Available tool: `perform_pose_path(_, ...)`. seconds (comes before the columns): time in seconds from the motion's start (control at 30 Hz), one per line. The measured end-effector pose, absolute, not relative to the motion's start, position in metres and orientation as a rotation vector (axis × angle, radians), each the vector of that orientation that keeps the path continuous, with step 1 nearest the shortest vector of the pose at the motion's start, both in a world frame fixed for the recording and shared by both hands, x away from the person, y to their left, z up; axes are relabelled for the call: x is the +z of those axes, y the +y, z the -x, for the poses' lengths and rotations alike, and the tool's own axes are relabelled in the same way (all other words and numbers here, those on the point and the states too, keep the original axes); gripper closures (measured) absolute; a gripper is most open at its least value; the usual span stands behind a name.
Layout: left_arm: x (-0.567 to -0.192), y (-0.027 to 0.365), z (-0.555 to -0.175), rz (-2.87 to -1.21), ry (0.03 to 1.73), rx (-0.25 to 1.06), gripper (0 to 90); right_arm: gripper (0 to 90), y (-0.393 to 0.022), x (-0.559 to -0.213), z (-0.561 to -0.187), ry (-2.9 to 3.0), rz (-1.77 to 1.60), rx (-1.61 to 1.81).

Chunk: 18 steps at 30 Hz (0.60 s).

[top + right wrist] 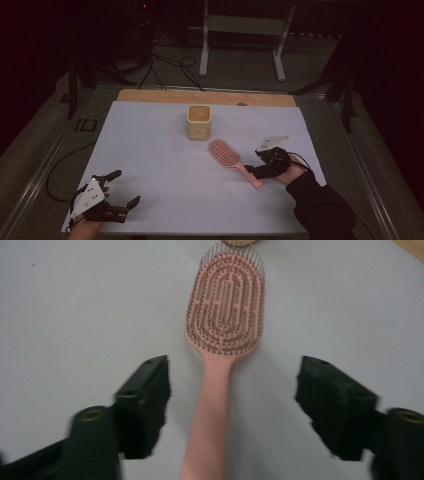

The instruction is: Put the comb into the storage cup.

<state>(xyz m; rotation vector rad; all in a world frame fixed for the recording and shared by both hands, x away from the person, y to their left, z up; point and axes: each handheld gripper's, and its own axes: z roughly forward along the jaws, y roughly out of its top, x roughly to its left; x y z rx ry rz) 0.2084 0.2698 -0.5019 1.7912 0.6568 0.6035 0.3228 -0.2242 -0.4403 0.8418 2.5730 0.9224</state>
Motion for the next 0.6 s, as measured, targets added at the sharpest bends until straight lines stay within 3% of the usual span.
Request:
perform_pose_path(0.07, -0.502, 0.270, -0.209, -1.793, 0.656, 0.602, 0.0, 15.2, -0.221, -0.442, -0.324, 2.580, -0.846, 0.899)
perform_pose_path(0.17, -0.503, 0.270, -0.209, -1.795, 0.657, 0.596, 0.0, 9.3, -0.218, -0.445, -0.328, 2.587, -0.870, 0.893)
perform_pose_path(0.6, -0.502, 0.270, -0.209, -1.797, 0.657, 0.597, 0.0, 15.8, -0.199, -0.466, -0.342, 2.732, -0.995, 0.746)
